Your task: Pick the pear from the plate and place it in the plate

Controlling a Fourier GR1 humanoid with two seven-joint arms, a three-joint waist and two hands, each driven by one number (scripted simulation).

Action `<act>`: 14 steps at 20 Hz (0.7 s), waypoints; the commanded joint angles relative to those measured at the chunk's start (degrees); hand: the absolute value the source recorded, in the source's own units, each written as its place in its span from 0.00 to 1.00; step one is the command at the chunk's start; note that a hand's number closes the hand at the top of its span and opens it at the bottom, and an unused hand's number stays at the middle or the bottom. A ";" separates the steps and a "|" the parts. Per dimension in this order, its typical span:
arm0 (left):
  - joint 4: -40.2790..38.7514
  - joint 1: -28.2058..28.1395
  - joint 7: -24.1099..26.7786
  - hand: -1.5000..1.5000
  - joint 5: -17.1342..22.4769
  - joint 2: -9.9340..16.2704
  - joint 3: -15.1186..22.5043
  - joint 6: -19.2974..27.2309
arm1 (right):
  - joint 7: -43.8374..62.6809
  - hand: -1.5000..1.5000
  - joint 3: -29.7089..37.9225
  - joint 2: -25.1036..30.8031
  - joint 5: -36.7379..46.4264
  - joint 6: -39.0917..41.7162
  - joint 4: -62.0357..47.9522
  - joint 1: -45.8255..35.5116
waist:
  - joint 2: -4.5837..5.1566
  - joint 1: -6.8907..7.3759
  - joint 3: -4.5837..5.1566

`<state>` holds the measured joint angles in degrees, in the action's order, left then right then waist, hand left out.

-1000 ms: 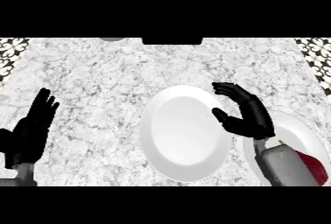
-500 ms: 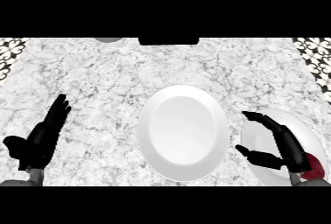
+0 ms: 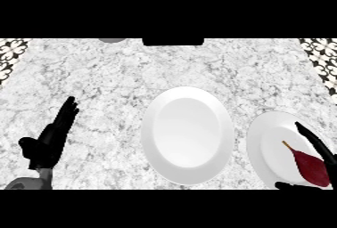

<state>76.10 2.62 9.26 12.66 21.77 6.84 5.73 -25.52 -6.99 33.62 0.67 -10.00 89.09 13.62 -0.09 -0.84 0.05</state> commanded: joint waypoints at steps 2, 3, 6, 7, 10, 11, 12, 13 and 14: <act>-2.16 0.91 0.75 0.50 0.51 0.36 -1.45 -1.95 | 8.05 0.00 1.75 7.14 6.19 -1.72 8.03 6.71 | -0.05 -0.29 0.09; 1.10 1.05 -1.53 0.50 -1.15 -0.17 0.18 -0.10 | 8.13 0.00 5.07 10.51 4.08 1.57 6.41 6.42 | -0.08 0.00 0.03; -0.25 0.56 0.98 0.50 -1.32 -1.64 0.13 0.07 | 18.13 0.00 3.08 15.20 9.65 2.93 10.78 6.20 | 0.04 0.41 0.12; 1.57 -1.05 -0.14 0.50 -1.17 -1.43 1.03 -0.50 | 18.74 0.00 3.90 18.22 9.93 5.43 9.08 6.95 | 0.00 0.74 0.10; 0.64 2.79 -2.48 0.50 -2.14 -2.32 0.79 1.40 | 27.15 0.00 0.78 20.62 14.23 8.19 13.29 6.51 | 0.12 0.53 0.10; -2.14 4.60 -1.87 0.50 -0.88 -0.54 -1.78 -0.28 | 29.19 0.00 0.84 21.65 13.52 10.24 15.60 7.81 | 0.14 0.07 0.13; 2.16 1.68 -3.21 0.50 -1.66 -1.17 -0.10 0.19 | 30.30 0.00 1.24 20.93 13.42 11.29 15.28 7.08 | 0.01 0.74 0.02; -1.40 0.80 1.20 0.50 -0.09 -0.04 -2.29 -3.60 | 30.38 0.00 0.28 18.23 14.43 11.34 11.22 4.53 | 0.14 1.00 0.00; 0.96 0.88 -1.02 0.50 -1.99 -1.91 -0.71 -0.52 | 31.91 0.00 2.09 20.26 12.59 14.43 14.05 5.60 | 0.05 0.75 0.00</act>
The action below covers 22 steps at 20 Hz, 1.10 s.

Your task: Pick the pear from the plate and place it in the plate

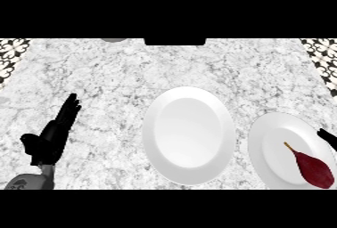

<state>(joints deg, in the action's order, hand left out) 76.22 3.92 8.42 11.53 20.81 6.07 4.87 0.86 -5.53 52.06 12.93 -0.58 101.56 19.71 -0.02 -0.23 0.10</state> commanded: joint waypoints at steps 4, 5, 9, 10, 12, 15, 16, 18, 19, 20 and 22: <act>0.45 1.53 -2.90 0.50 -0.73 -0.59 -1.33 -0.73 | 9.38 0.00 -1.22 -0.76 5.33 6.04 0.35 -0.80 | 0.00 0.02 -0.08; -0.37 -1.51 1.41 0.50 -0.61 0.30 -2.22 -3.16 | 10.35 0.00 -0.29 -1.03 4.70 8.04 -0.38 -2.37 | 0.01 0.21 -0.07; 2.91 -1.04 -3.23 0.50 -2.28 -1.67 -1.35 -1.07 | 13.02 0.00 -2.22 -3.84 9.20 10.96 -3.17 -6.25 | -0.01 0.33 -0.10; 0.85 -1.40 0.10 0.50 -2.13 -1.13 -1.98 -2.33 | 13.15 0.00 -0.22 -0.39 8.65 12.99 -3.83 -6.50 | 0.01 0.31 -0.08; 2.53 -5.55 2.01 0.50 -1.93 -0.73 -2.54 -3.89 | 16.60 0.00 -0.84 -2.37 9.96 14.60 -1.89 -7.21 | -0.04 0.42 -0.08; 3.24 -1.75 -1.95 0.50 -3.39 -2.53 -2.63 -1.65 | 10.88 0.00 -5.06 -8.94 17.70 9.35 -9.26 -6.45 | -0.01 0.26 -0.12; -3.05 -1.02 2.97 0.50 -3.66 -3.72 -3.53 -3.51 | 10.46 0.00 -3.03 -8.55 16.37 13.03 -11.36 -9.48 | 0.05 0.21 -0.09; -5.99 2.42 2.58 0.50 -4.43 -3.09 -5.19 -3.85 | 7.68 0.00 -0.39 -8.10 16.32 14.56 -14.86 -11.14 | 0.06 0.08 -0.09; -0.27 -1.74 0.54 0.50 -4.08 -3.39 -3.83 -4.43 | 6.55 0.00 -1.69 -10.25 18.45 14.22 -19.13 -14.36 | 0.04 0.45 -0.11; -1.55 0.56 -0.63 0.50 -4.93 -3.30 -4.48 -4.10 | 9.79 0.00 -3.39 -13.22 21.04 13.29 -17.20 -14.74 | 0.03 0.33 -0.10; 0.47 -1.23 -0.32 0.50 -4.15 -2.07 -5.94 -6.16 | 7.44 0.00 -2.36 -13.67 22.81 12.27 -18.96 -12.61 | 0.00 0.30 -0.11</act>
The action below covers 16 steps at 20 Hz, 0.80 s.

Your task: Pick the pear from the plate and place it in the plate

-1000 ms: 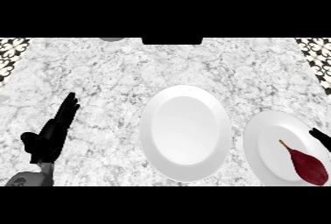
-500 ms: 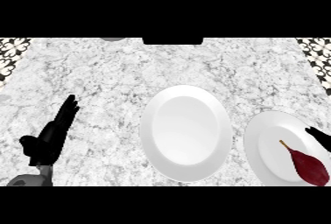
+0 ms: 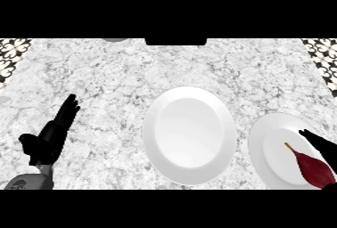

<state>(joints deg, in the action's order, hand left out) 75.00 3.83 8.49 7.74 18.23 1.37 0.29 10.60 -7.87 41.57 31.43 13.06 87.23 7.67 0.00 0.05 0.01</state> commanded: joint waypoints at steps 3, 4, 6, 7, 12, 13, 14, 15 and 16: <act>-6.38 5.27 2.01 0.50 -3.19 -2.82 -0.86 0.77 | -3.19 0.00 -0.04 -3.59 7.73 -1.65 -9.26 -4.38 | 0.07 -0.19 -0.01; 2.15 -3.38 0.65 0.50 -2.78 -2.49 0.15 0.43 | -3.05 0.00 0.93 -2.84 7.80 -0.81 -7.71 -2.57 | -0.05 0.07 -0.02; -0.53 -0.50 0.50 0.50 -1.63 -1.44 -2.64 -2.42 | -5.16 0.00 3.70 -3.06 8.01 0.36 -9.13 -2.88 | -0.03 -0.12 0.00; -0.85 0.35 0.27 0.50 -3.24 -3.09 -1.79 -0.40 | -0.05 0.00 0.57 -7.89 11.14 -0.90 -8.80 -4.81 | -0.01 -0.06 0.00; 5.72 -3.81 -2.66 0.50 -3.23 -3.26 -1.01 -1.13 | -9.32 1.00 0.99 -4.19 10.48 2.82 -10.42 -2.08 | -0.06 -0.04 -0.01; 3.45 -0.13 -3.57 0.50 -2.84 -1.53 -2.80 -2.34 | -8.69 1.00 -0.78 -7.36 12.13 1.79 -12.29 -4.44 | 0.00 -0.01 -0.01; -1.24 -2.00 2.89 0.50 -3.87 -2.89 -3.04 -2.30 | -12.71 1.00 0.32 -7.43 12.79 -0.90 -16.79 -5.93 | 0.06 0.05 -0.01; 4.91 -3.08 -2.18 0.50 -3.44 -3.18 -2.11 -2.38 | -13.44 1.00 1.99 -7.32 12.61 0.13 -18.66 -7.62 | 0.00 0.17 -0.02; 4.94 -4.82 -0.17 0.50 -4.58 -4.94 -0.51 -1.27 | -13.58 1.00 1.61 -7.24 12.91 1.38 -21.81 -11.07 | 0.04 0.44 -0.03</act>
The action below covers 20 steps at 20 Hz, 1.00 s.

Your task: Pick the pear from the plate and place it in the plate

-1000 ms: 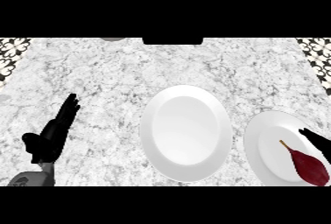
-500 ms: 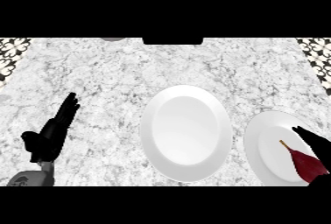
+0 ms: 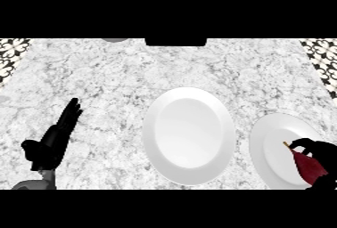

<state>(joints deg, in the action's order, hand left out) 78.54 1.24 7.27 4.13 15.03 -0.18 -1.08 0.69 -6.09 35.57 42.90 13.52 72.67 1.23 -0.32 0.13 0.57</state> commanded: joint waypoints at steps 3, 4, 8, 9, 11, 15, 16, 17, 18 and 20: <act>3.79 -2.42 -1.39 0.50 -0.38 -1.33 0.27 -0.75 | -5.36 1.00 0.41 -2.46 2.16 -1.92 -3.47 0.09 | 0.27 0.08 -0.59; 1.42 -0.89 -0.02 0.50 -1.83 -2.07 -0.18 0.77 | -4.28 1.00 0.78 -2.65 2.15 -0.26 -1.40 -0.71 | 0.28 -0.06 -0.57; 1.05 -2.77 0.10 0.50 -1.18 -0.53 -1.51 0.94 | 9.83 1.00 4.95 -12.81 0.80 -12.62 5.29 11.65 | -0.67 -3.69 -0.48; 0.98 -2.86 0.13 0.50 -0.34 -0.05 -2.98 1.25 | 12.08 1.00 6.71 -14.29 -0.07 -14.25 6.26 14.11 | -1.23 -5.80 -0.38; -0.31 -3.91 0.26 0.50 -0.05 0.01 -4.49 2.38 | 15.43 1.00 9.23 -18.05 -0.82 -18.98 7.36 18.45 | -1.86 -9.67 -0.21; 0.42 -4.97 0.75 0.50 0.62 1.73 -5.92 1.44 | 18.52 1.00 7.00 -23.79 6.37 -31.61 18.72 27.76 | -1.56 -8.37 -0.02; 0.82 -4.00 -0.21 0.50 0.72 1.18 -5.66 1.87 | 19.18 1.00 6.63 -24.66 8.21 -34.16 22.07 29.74 | -1.44 -8.52 -0.02; 0.09 -5.07 1.04 0.50 0.68 1.70 -5.75 0.97 | 18.81 1.00 4.85 -26.58 10.12 -36.66 24.84 32.88 | -1.19 -7.85 -0.02; 0.34 -4.68 1.82 0.50 0.41 0.34 -4.87 1.40 | 19.43 1.00 3.42 -28.58 11.35 -38.42 28.38 35.20 | -1.00 -7.41 -0.03; 1.28 -3.20 0.08 0.50 0.76 1.19 -5.05 0.96 | 20.11 1.00 -0.64 -31.49 15.68 -41.13 34.49 40.70 | -0.69 -6.40 -0.11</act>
<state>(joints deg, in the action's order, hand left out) 79.11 -2.87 7.94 4.61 15.99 -5.14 0.11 18.45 -1.81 9.90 52.38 -21.16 98.02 32.53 -1.64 -6.95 0.89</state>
